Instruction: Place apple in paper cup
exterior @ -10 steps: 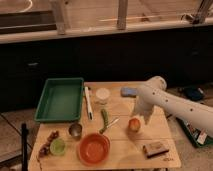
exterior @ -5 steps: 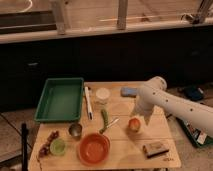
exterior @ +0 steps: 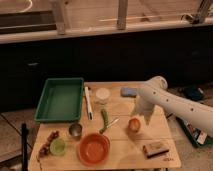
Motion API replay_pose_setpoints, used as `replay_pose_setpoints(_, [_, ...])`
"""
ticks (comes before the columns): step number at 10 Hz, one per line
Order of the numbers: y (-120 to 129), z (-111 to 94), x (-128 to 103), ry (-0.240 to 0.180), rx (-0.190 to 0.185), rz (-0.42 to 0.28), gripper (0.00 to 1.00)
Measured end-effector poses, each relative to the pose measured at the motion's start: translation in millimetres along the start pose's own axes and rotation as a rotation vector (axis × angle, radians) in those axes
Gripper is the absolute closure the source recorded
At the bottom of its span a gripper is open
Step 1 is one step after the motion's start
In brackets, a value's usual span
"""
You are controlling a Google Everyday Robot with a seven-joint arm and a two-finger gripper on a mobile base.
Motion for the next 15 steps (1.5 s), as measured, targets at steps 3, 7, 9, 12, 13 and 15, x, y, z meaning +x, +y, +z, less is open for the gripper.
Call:
replay_pose_setpoints(3, [-0.4,4.6,-0.4,-0.002,0.000,-0.005,0.37])
replay_pose_setpoints(7, [-0.5,0.7,1.6,-0.005,0.003,0.007,0.43])
replay_pose_setpoints(9, [-0.7,-1.1,2.2,-0.004,0.002,0.008,0.43])
replay_pose_setpoints(12, [-1.3,-1.5,3.2,-0.007,0.005,0.014,0.43])
replay_pose_setpoints(13, [-1.3,-1.1,3.0,-0.009,0.004,0.014,0.43])
replay_pose_setpoints(15, [-1.0,-1.4,3.5,-0.011,0.004,0.016,0.43])
